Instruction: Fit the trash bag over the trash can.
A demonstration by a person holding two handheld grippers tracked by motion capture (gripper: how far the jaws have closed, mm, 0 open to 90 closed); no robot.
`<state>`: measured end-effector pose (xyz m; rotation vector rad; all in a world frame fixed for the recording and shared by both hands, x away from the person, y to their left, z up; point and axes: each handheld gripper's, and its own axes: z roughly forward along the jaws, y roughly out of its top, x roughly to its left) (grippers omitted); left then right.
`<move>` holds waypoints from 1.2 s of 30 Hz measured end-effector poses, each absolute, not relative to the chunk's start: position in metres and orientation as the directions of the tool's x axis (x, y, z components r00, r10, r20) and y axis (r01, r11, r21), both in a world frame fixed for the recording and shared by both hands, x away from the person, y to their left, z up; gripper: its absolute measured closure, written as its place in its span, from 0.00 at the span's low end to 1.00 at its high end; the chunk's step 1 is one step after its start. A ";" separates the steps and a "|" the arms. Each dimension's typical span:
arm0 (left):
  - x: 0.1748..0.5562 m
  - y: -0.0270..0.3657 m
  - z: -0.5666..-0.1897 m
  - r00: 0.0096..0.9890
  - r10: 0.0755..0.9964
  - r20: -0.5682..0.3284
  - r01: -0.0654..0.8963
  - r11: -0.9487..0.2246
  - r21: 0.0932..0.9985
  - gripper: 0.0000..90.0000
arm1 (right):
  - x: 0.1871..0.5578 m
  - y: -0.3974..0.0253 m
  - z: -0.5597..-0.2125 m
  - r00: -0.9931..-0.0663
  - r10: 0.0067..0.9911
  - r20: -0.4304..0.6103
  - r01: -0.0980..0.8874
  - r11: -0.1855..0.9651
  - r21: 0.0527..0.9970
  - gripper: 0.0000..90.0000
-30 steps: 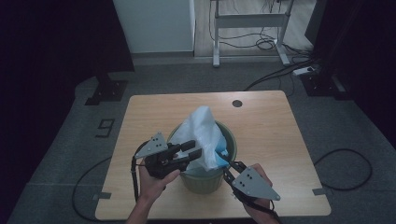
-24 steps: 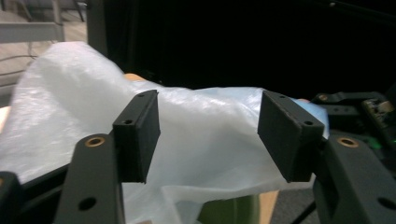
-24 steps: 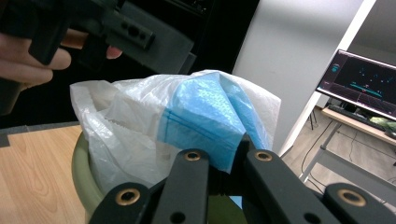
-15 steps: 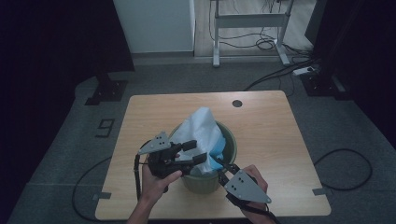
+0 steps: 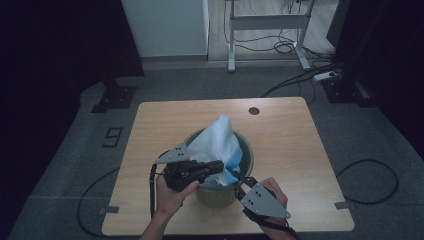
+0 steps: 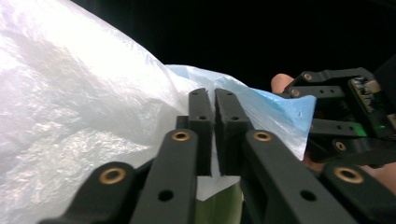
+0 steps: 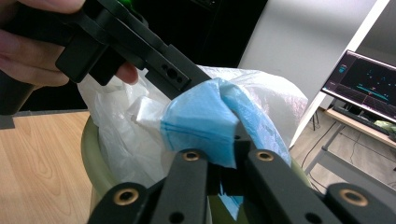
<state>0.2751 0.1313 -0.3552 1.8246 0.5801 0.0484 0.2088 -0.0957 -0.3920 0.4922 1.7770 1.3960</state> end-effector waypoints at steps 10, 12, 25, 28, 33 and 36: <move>0.265 0.144 -0.352 0.857 0.486 -0.169 0.288 -0.181 0.940 1.00 | 0.205 -0.106 -0.393 -0.596 0.733 -0.327 -0.144 0.303 0.942 0.73; 0.263 0.149 -0.351 0.854 0.493 -0.165 0.279 -0.166 0.946 1.00 | 0.204 -0.110 -0.394 -0.598 0.734 -0.322 -0.140 0.300 0.944 0.70; 0.261 0.164 -0.352 0.837 0.517 -0.180 0.267 -0.097 0.959 1.00 | 0.192 -0.136 -0.382 -0.667 0.722 -0.187 -0.094 0.167 0.981 0.63; 0.263 0.163 -0.352 0.834 0.520 -0.184 0.272 -0.097 0.957 1.00 | 0.188 -0.142 -0.375 -0.678 0.717 -0.166 -0.097 0.136 0.986 0.63; 0.265 0.158 -0.351 0.833 0.520 -0.187 0.276 -0.098 0.956 1.00 | 0.187 -0.139 -0.369 -0.702 0.693 -0.165 -0.095 0.139 0.986 0.63; 0.265 0.155 -0.351 0.833 0.523 -0.183 0.271 -0.097 0.958 1.00 | 0.192 -0.132 -0.367 -0.718 0.679 -0.149 -0.079 0.134 0.988 0.63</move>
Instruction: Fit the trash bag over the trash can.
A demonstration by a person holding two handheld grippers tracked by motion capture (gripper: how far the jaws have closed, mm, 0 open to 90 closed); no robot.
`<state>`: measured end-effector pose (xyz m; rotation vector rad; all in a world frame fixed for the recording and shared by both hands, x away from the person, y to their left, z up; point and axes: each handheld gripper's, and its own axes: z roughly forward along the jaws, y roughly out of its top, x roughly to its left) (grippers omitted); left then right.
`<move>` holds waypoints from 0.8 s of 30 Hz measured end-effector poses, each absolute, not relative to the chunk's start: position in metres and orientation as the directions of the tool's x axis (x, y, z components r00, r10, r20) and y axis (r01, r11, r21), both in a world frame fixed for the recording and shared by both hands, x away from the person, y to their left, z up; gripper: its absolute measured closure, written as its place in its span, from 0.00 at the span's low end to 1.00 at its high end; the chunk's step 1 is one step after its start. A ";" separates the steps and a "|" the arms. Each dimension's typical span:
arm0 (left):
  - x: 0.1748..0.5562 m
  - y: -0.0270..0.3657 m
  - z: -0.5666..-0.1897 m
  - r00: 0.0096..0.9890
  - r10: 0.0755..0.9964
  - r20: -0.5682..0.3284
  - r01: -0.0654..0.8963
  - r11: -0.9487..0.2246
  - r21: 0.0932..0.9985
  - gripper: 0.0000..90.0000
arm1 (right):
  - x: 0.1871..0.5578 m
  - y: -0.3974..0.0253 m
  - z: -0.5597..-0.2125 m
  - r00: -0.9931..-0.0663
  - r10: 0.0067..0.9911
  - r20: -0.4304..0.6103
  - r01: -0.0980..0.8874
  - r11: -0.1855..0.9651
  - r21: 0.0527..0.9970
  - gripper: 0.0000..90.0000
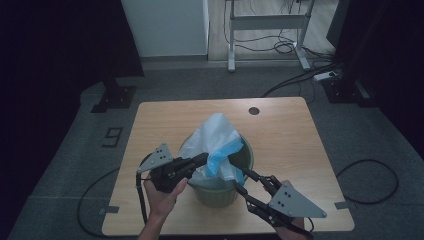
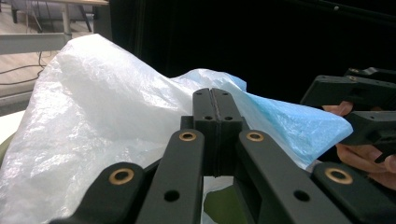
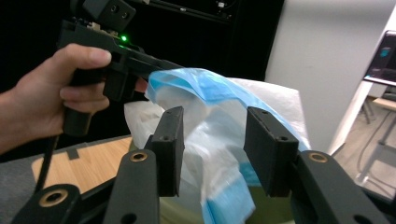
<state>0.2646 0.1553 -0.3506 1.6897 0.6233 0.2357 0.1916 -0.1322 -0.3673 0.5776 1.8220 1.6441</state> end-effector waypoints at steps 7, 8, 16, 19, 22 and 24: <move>0.264 0.154 -0.350 0.836 0.517 -0.185 0.271 -0.095 0.958 1.00 | 0.204 -0.116 -0.361 -0.726 0.667 -0.167 -0.087 0.152 0.985 0.69; 0.264 0.155 -0.350 0.837 0.515 -0.187 0.272 -0.094 0.958 1.00 | 0.205 -0.115 -0.362 -0.726 0.665 -0.173 -0.087 0.161 0.983 0.70; 0.263 0.155 -0.347 0.846 0.491 -0.207 0.283 -0.086 0.955 1.00 | 0.213 -0.097 -0.369 -0.710 0.662 -0.239 -0.119 0.223 0.968 0.74; 0.263 0.155 -0.347 0.850 0.484 -0.210 0.286 -0.087 0.954 1.00 | 0.215 -0.095 -0.369 -0.686 0.681 -0.259 -0.131 0.234 0.963 0.76; 0.263 0.155 -0.346 0.852 0.477 -0.216 0.289 -0.085 0.954 1.00 | 0.216 -0.093 -0.370 -0.668 0.692 -0.273 -0.137 0.246 0.960 0.78; 0.263 0.154 -0.346 0.853 0.474 -0.218 0.291 -0.086 0.953 1.00 | 0.217 -0.092 -0.370 -0.663 0.695 -0.277 -0.140 0.248 0.959 0.78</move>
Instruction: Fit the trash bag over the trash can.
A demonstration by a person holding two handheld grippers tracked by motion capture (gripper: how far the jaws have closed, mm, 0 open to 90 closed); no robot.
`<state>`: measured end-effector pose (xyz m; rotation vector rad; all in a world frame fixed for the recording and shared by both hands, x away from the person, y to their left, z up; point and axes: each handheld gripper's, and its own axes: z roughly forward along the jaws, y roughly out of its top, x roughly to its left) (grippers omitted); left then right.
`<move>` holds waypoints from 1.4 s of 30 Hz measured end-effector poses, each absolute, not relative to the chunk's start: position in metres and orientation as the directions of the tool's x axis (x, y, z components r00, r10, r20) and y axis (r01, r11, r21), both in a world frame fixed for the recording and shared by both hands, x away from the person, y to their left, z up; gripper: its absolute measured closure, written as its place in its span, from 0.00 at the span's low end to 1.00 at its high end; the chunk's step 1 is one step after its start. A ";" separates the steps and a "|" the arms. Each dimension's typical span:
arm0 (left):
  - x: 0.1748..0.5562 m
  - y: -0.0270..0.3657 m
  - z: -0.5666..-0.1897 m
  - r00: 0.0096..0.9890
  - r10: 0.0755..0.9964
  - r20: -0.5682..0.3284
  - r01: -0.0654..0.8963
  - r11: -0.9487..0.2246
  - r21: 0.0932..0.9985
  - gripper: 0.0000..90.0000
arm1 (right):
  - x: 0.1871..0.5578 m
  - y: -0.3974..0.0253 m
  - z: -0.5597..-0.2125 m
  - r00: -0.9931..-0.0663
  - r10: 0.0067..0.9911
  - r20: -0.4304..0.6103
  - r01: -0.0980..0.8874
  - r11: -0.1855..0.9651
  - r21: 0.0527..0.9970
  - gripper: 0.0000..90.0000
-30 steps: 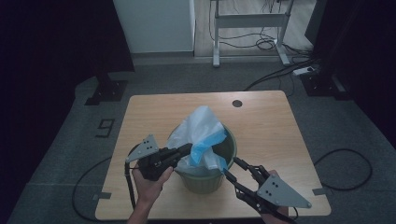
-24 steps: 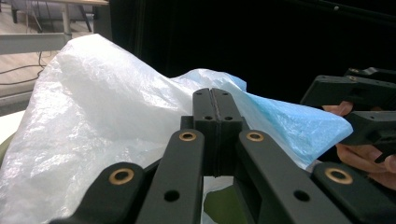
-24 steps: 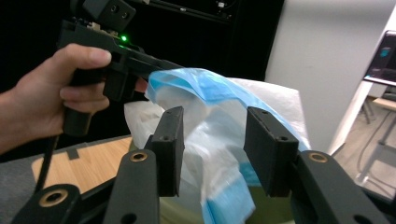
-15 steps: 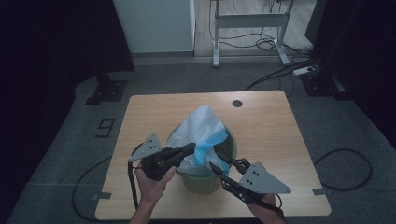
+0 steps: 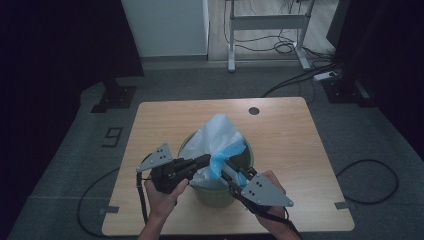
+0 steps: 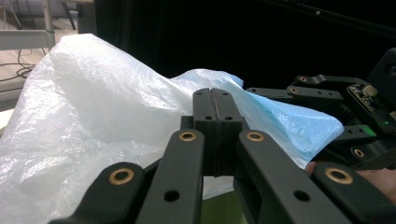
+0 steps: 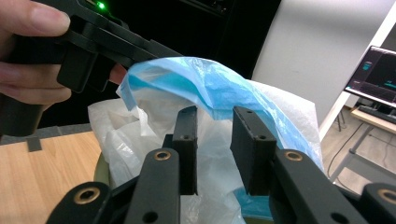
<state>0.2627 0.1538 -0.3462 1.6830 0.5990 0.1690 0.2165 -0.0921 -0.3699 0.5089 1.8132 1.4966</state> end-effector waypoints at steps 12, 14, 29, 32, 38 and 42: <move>0.264 0.154 -0.346 0.856 0.455 -0.248 0.306 -0.057 0.950 1.00 | 0.214 -0.087 -0.371 -0.618 0.730 -0.293 -0.163 0.246 0.956 0.99; 0.264 0.155 -0.347 0.855 0.455 -0.249 0.304 -0.051 0.951 1.00 | 0.214 -0.088 -0.372 -0.616 0.730 -0.295 -0.163 0.248 0.955 0.99; 0.262 0.176 -0.343 0.853 0.453 -0.258 0.278 0.023 0.960 1.00 | 0.224 -0.108 -0.375 -0.560 0.786 -0.261 -0.113 0.240 0.964 0.99; 0.261 0.183 -0.340 0.855 0.448 -0.261 0.270 0.044 0.962 1.00 | 0.227 -0.114 -0.372 -0.546 0.799 -0.254 -0.110 0.232 0.966 0.99; 0.261 0.185 -0.333 0.863 0.440 -0.250 0.255 0.048 0.966 1.00 | 0.226 -0.120 -0.365 -0.535 0.804 -0.261 -0.129 0.227 0.965 0.99; 0.260 0.187 -0.328 0.864 0.444 -0.238 0.239 0.054 0.969 1.00 | 0.220 -0.123 -0.357 -0.564 0.786 -0.254 -0.148 0.207 0.967 0.99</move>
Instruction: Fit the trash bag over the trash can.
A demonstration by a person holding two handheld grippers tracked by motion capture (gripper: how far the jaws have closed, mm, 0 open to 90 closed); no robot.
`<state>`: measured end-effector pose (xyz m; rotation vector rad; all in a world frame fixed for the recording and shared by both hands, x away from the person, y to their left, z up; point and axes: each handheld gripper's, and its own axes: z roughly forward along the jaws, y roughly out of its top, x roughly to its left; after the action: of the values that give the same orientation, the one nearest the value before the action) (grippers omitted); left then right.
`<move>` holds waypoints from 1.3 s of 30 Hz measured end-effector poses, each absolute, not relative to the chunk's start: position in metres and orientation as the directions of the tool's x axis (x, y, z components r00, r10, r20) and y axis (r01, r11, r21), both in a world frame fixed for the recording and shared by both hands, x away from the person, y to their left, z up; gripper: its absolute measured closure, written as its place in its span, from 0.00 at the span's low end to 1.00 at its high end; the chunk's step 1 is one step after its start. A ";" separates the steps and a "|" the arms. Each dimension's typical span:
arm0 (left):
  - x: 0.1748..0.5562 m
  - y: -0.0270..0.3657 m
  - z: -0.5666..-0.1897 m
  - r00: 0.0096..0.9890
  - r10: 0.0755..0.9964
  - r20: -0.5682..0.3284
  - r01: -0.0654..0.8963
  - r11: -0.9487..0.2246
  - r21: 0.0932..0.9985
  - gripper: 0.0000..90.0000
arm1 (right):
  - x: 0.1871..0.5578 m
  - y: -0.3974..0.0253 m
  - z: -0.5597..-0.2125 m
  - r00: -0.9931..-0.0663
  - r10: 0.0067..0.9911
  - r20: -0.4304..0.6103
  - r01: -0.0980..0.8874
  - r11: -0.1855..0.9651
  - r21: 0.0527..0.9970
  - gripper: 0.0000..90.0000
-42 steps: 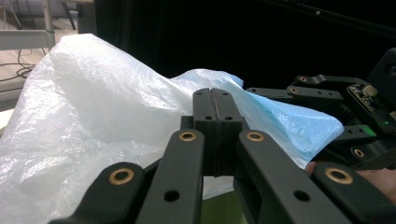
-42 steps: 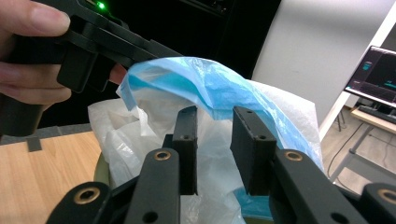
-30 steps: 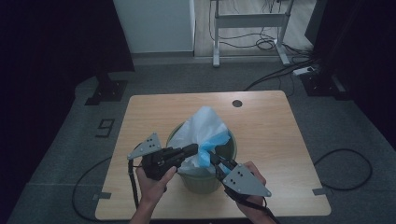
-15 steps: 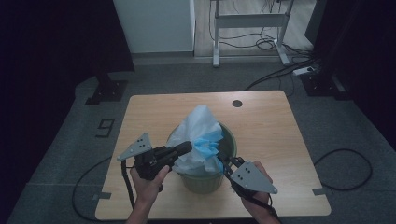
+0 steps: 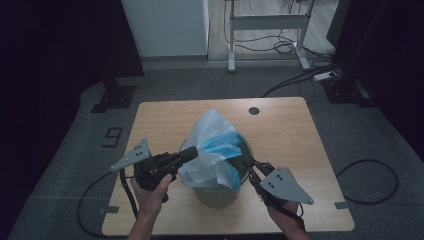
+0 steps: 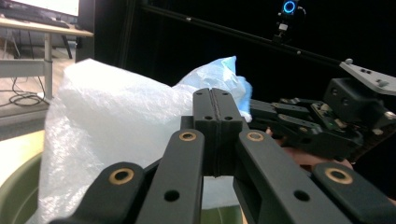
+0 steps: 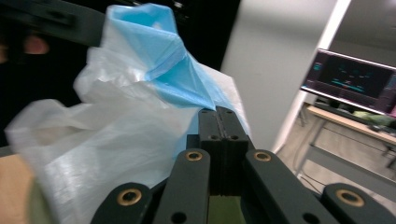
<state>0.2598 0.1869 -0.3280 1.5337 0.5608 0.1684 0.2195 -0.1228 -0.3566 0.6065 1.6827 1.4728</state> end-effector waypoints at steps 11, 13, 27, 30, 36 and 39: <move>0.254 0.195 -0.326 0.874 0.414 -0.252 0.269 0.017 0.963 0.82 | 0.196 -0.113 -0.377 -0.654 0.696 -0.296 -0.150 0.265 0.953 0.99; 0.252 0.191 -0.319 0.865 0.448 -0.226 0.249 0.008 0.968 0.65 | 0.198 -0.111 -0.377 -0.655 0.696 -0.296 -0.148 0.266 0.953 0.99; 0.277 0.145 -0.305 0.853 0.488 -0.183 0.314 -0.201 0.928 0.22 | 0.200 -0.104 -0.378 -0.667 0.672 -0.322 -0.153 0.300 0.942 0.99; 0.282 0.139 -0.310 0.855 0.476 -0.204 0.344 -0.227 0.911 0.18 | 0.198 -0.103 -0.379 -0.668 0.668 -0.330 -0.156 0.308 0.939 0.99; 0.281 0.133 -0.321 0.853 0.489 -0.184 0.365 -0.307 0.879 0.23 | 0.198 -0.106 -0.381 -0.664 0.671 -0.330 -0.151 0.312 0.938 0.99; 0.279 0.133 -0.326 0.844 0.508 -0.170 0.370 -0.324 0.871 0.43 | 0.197 -0.105 -0.381 -0.662 0.669 -0.337 -0.157 0.317 0.935 0.99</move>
<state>0.2790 0.1327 -0.3258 1.9484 0.6512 0.1610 0.1966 -0.1048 -0.3809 0.4551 1.8515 1.4284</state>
